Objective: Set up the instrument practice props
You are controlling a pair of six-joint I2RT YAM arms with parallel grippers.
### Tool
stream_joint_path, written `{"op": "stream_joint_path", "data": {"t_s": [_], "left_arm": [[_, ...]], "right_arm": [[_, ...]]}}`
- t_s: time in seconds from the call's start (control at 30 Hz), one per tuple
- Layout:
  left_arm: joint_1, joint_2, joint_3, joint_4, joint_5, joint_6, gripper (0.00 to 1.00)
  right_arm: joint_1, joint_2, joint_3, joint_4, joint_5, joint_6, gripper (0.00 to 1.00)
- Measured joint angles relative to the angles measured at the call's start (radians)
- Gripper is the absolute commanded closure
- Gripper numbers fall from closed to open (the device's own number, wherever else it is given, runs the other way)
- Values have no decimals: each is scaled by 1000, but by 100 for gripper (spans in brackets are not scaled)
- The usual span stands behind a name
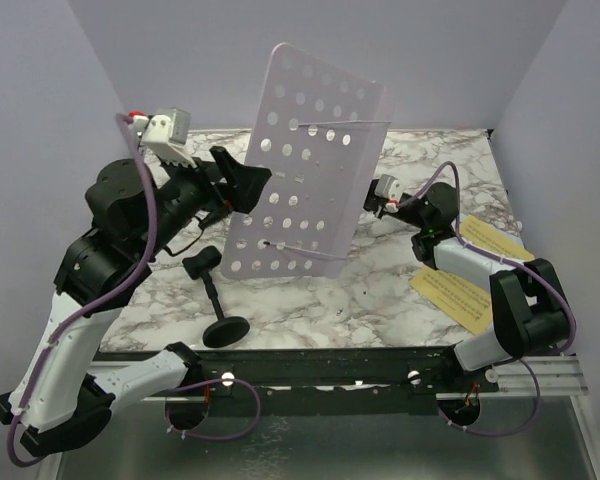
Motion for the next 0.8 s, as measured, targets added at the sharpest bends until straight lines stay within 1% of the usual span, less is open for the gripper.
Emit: {"op": "stream_joint_path", "data": {"t_s": [0.1,0.23,0.4,0.5,0.67,0.8], "left_arm": [[0,-37,30,0,-82,23,1],[0,-108,30,0,-191,45,1],[0,-212,-26,12,-330,67,1],[0,-249,-111,22,-394,68,1],[0,-247,-260,16,-414,38,1],[0,-245,-406,37,-367,-31,1]], "right_arm": [[0,0,-3,75,84,104,99],[-2,0,-11,172,214,232,99],[-2,-7,15,193,380,382,100],[-3,-12,50,180,473,466,100],[-8,-49,86,144,619,580,100],[-8,-89,100,93,731,670,99]]}}
